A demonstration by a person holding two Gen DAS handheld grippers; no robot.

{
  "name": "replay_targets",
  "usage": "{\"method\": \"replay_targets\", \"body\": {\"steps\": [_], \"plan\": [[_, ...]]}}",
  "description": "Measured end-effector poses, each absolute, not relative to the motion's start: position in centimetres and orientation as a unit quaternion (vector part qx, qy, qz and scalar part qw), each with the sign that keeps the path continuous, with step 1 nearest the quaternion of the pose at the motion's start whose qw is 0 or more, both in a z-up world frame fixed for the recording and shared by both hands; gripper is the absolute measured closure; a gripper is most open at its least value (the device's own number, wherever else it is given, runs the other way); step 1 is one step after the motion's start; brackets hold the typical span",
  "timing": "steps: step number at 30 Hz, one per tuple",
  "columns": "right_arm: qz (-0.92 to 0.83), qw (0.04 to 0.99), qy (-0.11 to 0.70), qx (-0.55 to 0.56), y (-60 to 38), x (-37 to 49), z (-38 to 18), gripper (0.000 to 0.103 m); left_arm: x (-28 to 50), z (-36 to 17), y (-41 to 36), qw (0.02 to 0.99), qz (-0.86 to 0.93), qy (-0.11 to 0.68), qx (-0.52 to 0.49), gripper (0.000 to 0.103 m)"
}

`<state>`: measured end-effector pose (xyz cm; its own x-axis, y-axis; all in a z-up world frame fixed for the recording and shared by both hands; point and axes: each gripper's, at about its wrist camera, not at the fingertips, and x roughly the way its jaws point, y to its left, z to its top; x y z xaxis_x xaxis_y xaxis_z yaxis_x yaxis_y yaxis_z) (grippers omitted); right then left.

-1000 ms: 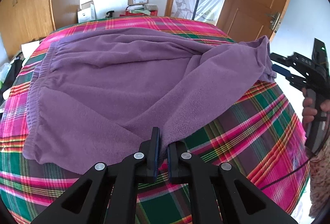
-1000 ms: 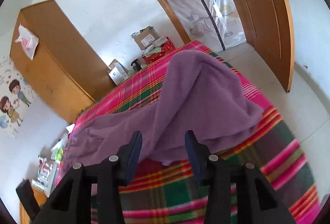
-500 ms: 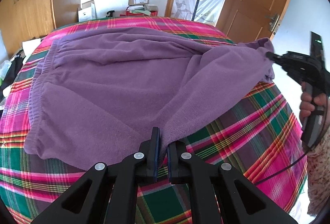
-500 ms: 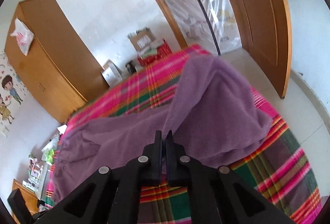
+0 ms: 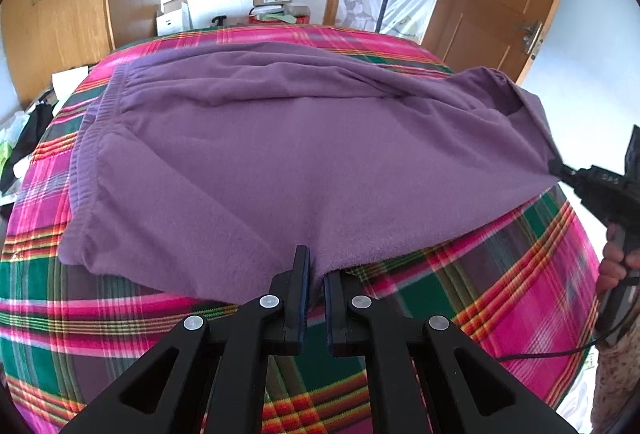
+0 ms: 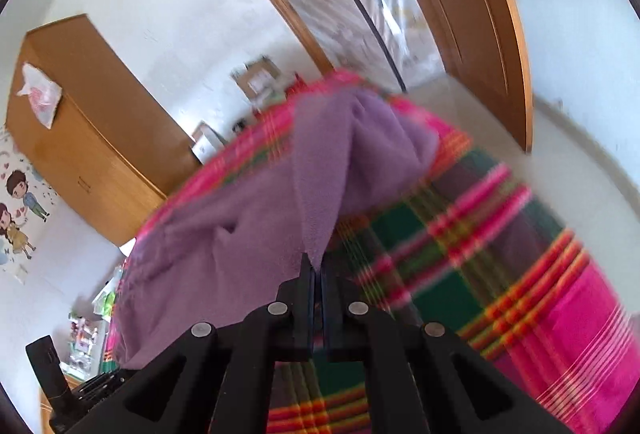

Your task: Fold clothes

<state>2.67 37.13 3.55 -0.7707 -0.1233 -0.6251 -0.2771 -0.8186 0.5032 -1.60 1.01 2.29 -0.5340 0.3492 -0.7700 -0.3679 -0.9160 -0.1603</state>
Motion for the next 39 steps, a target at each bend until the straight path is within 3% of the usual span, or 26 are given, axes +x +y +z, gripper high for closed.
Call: {"method": "replay_targets", "body": {"steps": [7, 14, 20, 22, 26, 30, 39], "plan": [[0.904, 0.089, 0.217, -0.359, 34.9, 2.4, 3.4, 0.094, -0.5, 2.6, -0.8, 0.198, 0.876, -0.007, -0.44, 0.093], [0.926, 0.113, 0.146, -0.329, 32.5, 4.0, 6.6, 0.093, 1.4, 4.2, -6.8, 0.15, 0.885, -0.029, -0.44, 0.092], [0.941, -0.002, 0.094, -0.325, 26.0, 2.4, 8.6, 0.092, 2.2, 5.4, -13.8, 0.091, 0.892, -0.088, -0.435, 0.091], [0.938, -0.053, 0.075, -0.336, 22.6, 1.3, 8.2, 0.091, 2.1, 5.3, -15.5, 0.078, 0.892, -0.105, -0.432, 0.084], [0.92, -0.16, 0.031, -0.356, 15.2, -0.7, 6.4, 0.09, 1.3, 4.1, -18.1, 0.072, 0.878, -0.157, -0.447, 0.083], [0.892, -0.242, -0.021, -0.381, 7.7, -1.9, 4.3, 0.081, 0.7, 3.5, -19.2, 0.07, 0.872, -0.17, -0.453, 0.083], [0.855, -0.32, -0.128, -0.386, -4.9, -4.1, 2.1, 0.072, -0.6, 2.3, -21.9, 0.072, 0.857, -0.216, -0.462, 0.082]]}}
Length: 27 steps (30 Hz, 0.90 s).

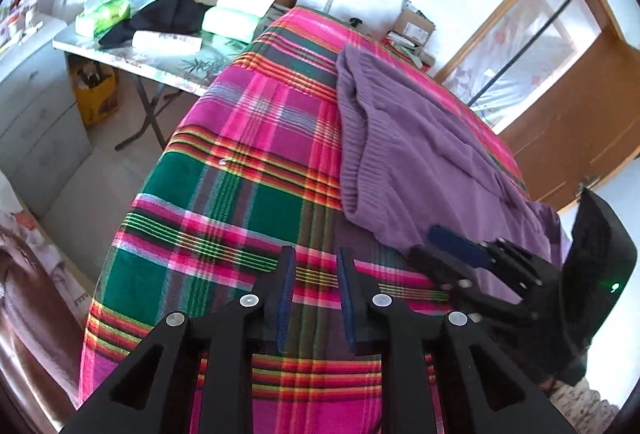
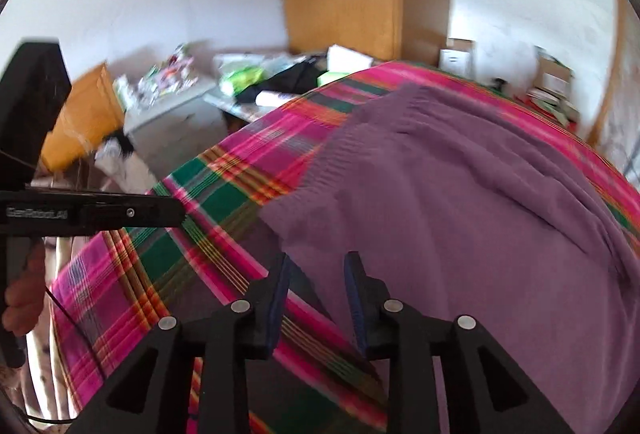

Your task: Fold clothes

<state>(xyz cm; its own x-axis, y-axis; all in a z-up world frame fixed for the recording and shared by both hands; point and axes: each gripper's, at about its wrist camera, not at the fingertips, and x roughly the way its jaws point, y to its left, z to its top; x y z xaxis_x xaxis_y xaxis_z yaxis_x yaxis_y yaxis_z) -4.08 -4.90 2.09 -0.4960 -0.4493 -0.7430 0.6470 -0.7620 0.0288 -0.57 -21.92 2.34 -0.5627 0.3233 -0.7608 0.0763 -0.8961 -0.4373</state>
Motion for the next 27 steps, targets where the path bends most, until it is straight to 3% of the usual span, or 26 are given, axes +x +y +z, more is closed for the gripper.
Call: {"method": "replay_targets", "body": {"steps": [9, 16, 22, 27], "plan": [[-0.839, 0.331, 0.163, 0.399, -8.0, -5.8, 0.4, 0.068, -2.2, 0.7, -23.2, 0.071, 0.841, -0.237, -0.482, 0.082], [-0.849, 0.322, 0.179, 0.379, -8.8, -5.8, 0.6, 0.093, -3.0, 0.4, -23.2, 0.079, 0.838, -0.241, -0.483, 0.082], [-0.861, 0.347, 0.206, 0.309, -8.6, -2.4, 3.6, 0.096, -3.7, 0.7, -23.8, 0.078, 0.839, -0.245, -0.48, 0.082], [-0.833, 0.382, 0.218, 0.335, -8.8, -0.8, 2.7, 0.097, -4.9, 0.4, -23.7, 0.083, 0.832, -0.253, -0.486, 0.082]]}}
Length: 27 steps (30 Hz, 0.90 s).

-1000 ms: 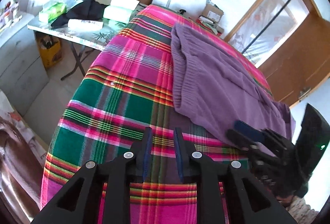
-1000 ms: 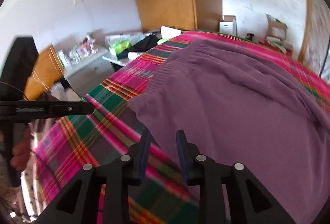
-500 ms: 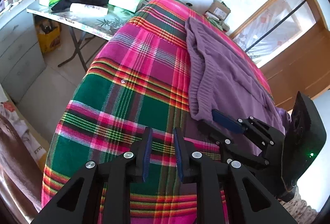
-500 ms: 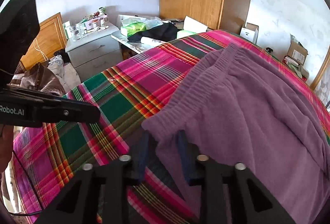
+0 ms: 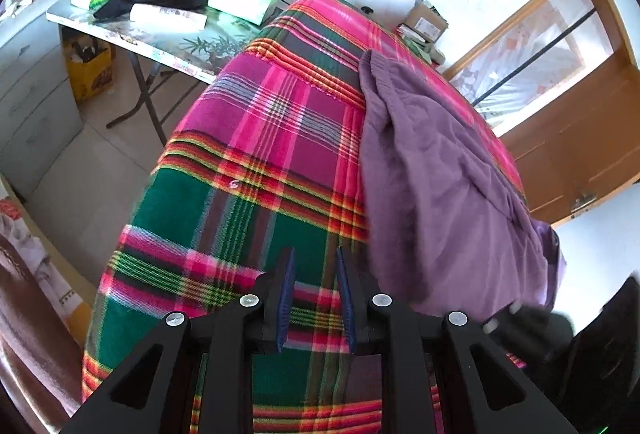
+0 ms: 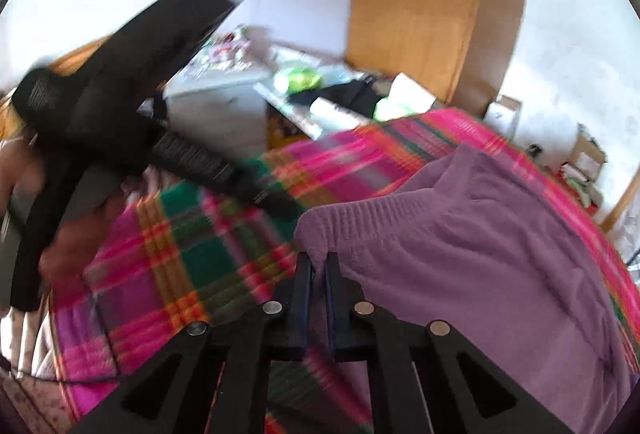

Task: Fold clothes
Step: 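Grasp the waistband with the left gripper while the right gripper grasps the waistband beside it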

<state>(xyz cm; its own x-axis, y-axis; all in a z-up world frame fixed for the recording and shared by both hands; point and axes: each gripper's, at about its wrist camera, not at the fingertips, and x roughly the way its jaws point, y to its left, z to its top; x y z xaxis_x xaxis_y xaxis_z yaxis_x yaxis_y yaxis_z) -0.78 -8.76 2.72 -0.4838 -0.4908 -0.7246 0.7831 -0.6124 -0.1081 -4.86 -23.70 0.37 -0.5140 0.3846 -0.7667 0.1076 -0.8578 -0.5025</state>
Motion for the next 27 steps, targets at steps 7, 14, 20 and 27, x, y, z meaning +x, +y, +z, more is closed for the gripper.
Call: {"method": "replay_targets", "body": {"steps": [7, 14, 20, 27], "plan": [[-0.824, 0.39, 0.192, 0.363, -7.9, -1.3, 1.8, 0.097, -8.6, 1.5, -21.9, 0.13, 0.836, -0.224, -0.484, 0.082], [-0.827, 0.385, 0.167, 0.374, -7.4, -1.6, 1.5, 0.096, -15.2, 0.3, -19.6, 0.171, 0.8, -0.232, -0.525, 0.082], [-0.827, 0.39, 0.148, 0.377, -6.7, -2.0, 1.8, 0.096, -18.3, -0.5, -18.9, 0.197, 0.773, -0.256, -0.546, 0.082], [-0.827, 0.394, 0.135, 0.378, -6.3, -2.2, 2.0, 0.096, -19.4, -1.4, -18.8, 0.206, 0.748, -0.291, -0.559, 0.082]]}}
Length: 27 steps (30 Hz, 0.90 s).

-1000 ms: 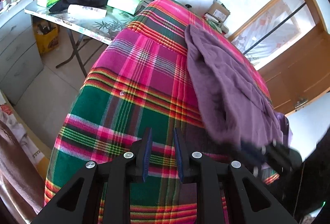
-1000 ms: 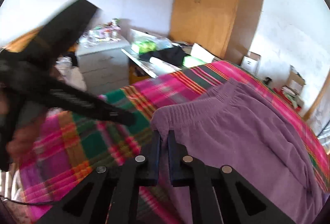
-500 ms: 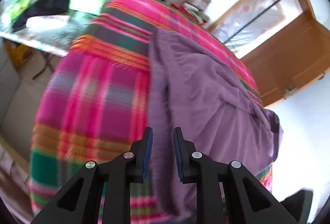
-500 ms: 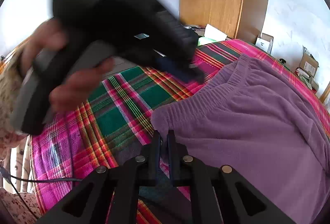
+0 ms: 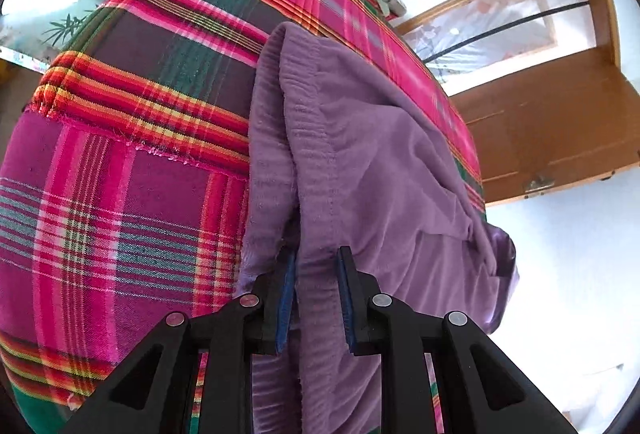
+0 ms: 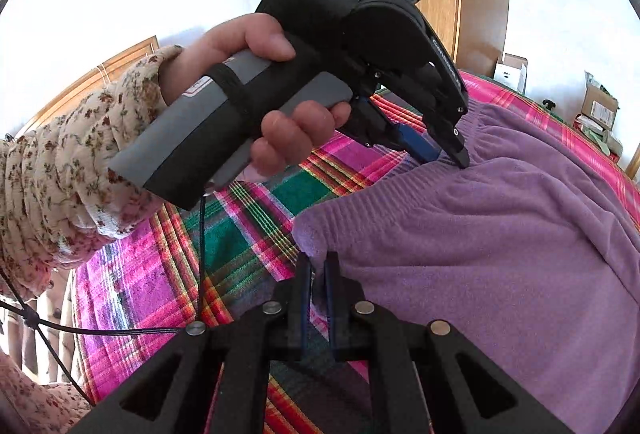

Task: Fold clothes
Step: 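Grasp the waistband with the left gripper while the right gripper grasps the waistband beside it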

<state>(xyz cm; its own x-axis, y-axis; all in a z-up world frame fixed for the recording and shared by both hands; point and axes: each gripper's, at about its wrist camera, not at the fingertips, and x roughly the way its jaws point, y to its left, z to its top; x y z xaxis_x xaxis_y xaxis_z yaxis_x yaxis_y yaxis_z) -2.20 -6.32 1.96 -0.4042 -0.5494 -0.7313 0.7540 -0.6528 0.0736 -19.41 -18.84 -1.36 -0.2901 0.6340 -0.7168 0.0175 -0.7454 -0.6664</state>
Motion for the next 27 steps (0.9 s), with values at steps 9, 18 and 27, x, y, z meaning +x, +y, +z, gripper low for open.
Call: {"method": "replay_targets", "body": {"steps": [9, 18, 27], "plan": [[-0.832, 0.393, 0.124, 0.372, -6.0, -1.4, 2.5, 0.096, -19.6, -1.5, -19.0, 0.202, 0.742, -0.308, -0.56, 0.081], [-0.835, 0.393, 0.12, 0.366, -5.2, -0.6, 3.1, 0.096, -19.0, -1.9, -18.8, 0.234, 0.697, -0.344, -0.584, 0.068], [-0.839, 0.387, 0.119, 0.363, -4.9, 0.3, 3.2, 0.096, -19.7, -2.1, -18.9, 0.231, 0.695, -0.377, -0.567, 0.1]]}}
